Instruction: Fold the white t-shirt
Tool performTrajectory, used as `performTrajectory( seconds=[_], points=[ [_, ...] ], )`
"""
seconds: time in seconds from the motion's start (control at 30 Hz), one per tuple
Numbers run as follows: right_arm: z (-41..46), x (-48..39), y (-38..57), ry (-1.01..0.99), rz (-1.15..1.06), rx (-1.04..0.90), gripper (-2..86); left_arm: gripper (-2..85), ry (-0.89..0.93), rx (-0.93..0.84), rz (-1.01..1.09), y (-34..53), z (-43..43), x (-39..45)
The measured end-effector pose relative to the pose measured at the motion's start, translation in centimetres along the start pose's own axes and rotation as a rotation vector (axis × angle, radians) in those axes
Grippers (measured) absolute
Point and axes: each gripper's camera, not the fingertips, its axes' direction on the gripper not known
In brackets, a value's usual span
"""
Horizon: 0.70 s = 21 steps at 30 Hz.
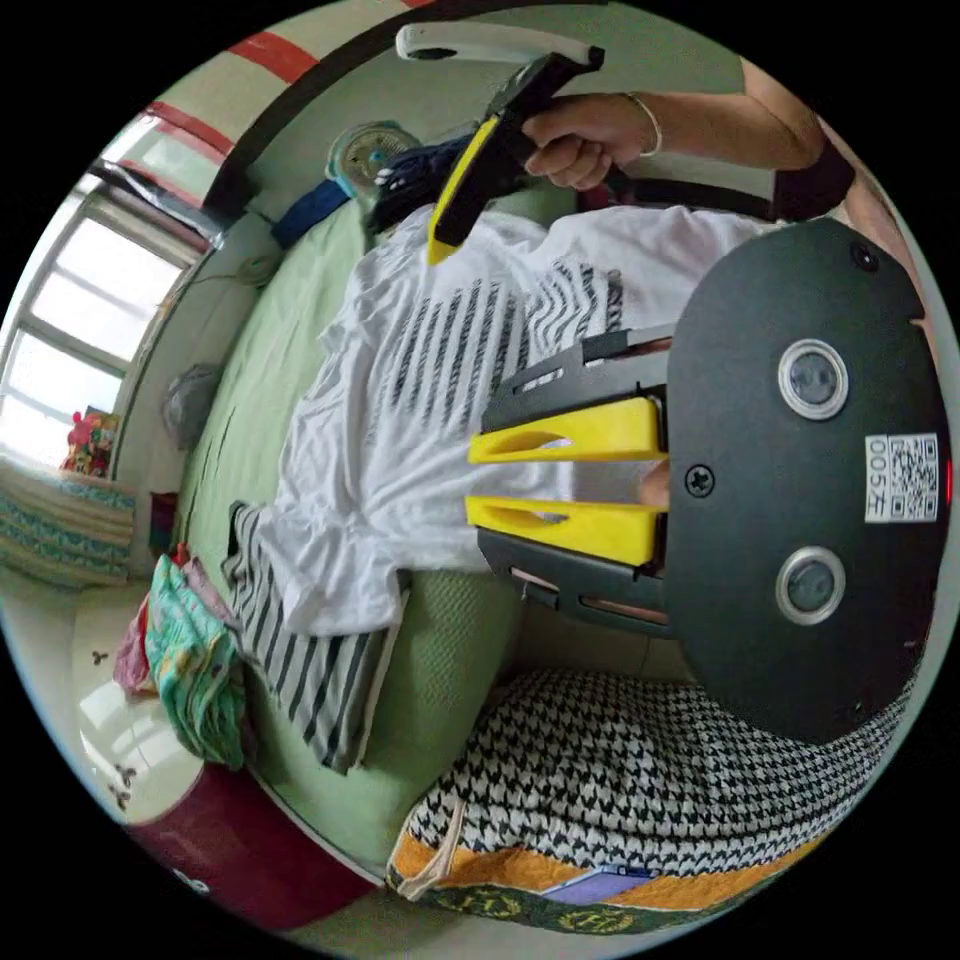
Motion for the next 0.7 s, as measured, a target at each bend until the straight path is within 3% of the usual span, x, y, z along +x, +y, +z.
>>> performTrajectory(
  seconds=[0.17, 0.3, 0.43, 0.7],
  points=[
    [5.6, -6.6, -7.2, -0.077, -0.21, 0.032, 8.3, 11.4, -0.054, 0.045, -0.173, -3.6, 1.1, -6.7],
    [11.4, -11.4, -12.4, -0.067, -0.292, 0.008, 10.8, 12.0, -0.039, 0.049, -0.198, -5.9, 2.1, -8.8],
    [15.8, -14.2, -15.6, -0.013, -0.33, -0.026, 10.7, 11.4, -0.062, -0.056, -0.241, -8.3, 4.9, -10.3],
    [18.9, -15.0, -19.3, 0.034, -0.3, -0.054, 0.2, 3.7, -0.053, -0.036, -0.302, -9.7, 5.5, -11.4]
  ],
)
